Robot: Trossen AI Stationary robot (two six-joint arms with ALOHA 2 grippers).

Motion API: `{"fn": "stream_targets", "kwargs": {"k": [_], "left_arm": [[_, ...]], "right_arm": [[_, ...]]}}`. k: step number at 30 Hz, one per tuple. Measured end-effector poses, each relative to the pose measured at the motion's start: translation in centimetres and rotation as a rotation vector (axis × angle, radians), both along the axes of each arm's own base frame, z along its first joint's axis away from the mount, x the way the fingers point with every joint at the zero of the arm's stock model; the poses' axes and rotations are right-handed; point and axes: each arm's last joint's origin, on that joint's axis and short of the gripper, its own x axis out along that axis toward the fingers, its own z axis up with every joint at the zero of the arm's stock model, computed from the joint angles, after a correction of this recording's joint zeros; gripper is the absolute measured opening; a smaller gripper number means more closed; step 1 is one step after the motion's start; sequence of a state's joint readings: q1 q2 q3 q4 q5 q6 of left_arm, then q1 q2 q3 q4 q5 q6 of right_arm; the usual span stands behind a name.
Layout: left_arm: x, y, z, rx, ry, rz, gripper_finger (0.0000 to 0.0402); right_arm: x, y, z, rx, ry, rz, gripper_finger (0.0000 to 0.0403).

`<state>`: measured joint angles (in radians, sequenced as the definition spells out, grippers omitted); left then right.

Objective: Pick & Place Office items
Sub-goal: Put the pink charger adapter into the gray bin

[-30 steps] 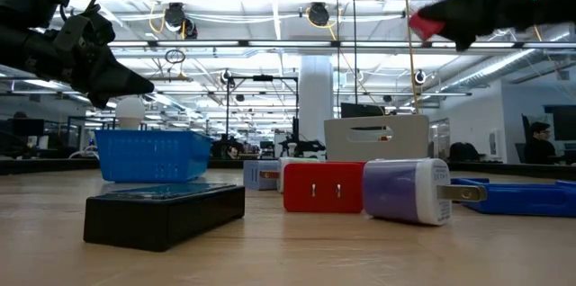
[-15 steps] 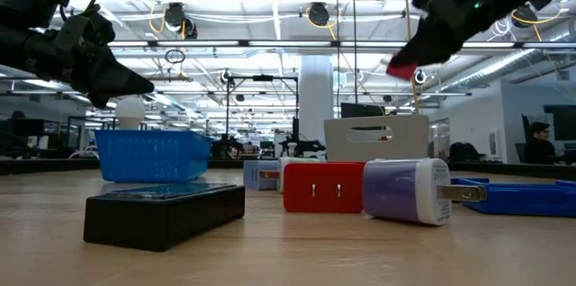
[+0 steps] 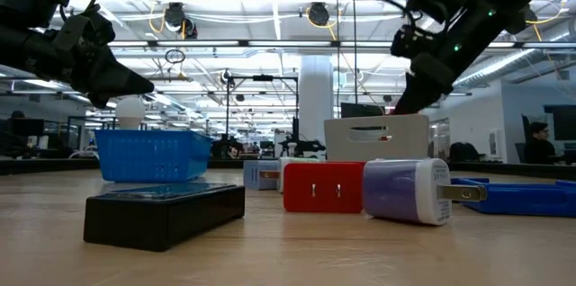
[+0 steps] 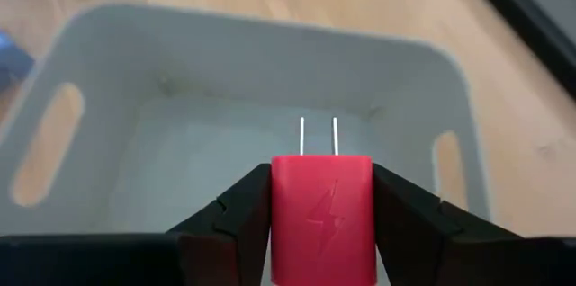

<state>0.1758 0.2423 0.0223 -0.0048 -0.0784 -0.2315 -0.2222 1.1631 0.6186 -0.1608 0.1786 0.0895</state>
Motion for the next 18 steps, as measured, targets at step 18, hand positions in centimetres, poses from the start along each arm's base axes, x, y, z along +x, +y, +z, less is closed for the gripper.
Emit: {"fn": "stream_targets", "kwargs": {"k": [18], "left_arm": [[0.0, -0.1, 0.0, 0.003, 0.005, -0.020, 0.0026]], "right_arm": [[2.0, -0.5, -4.3, 0.033, 0.151, 0.006, 0.0149]]}}
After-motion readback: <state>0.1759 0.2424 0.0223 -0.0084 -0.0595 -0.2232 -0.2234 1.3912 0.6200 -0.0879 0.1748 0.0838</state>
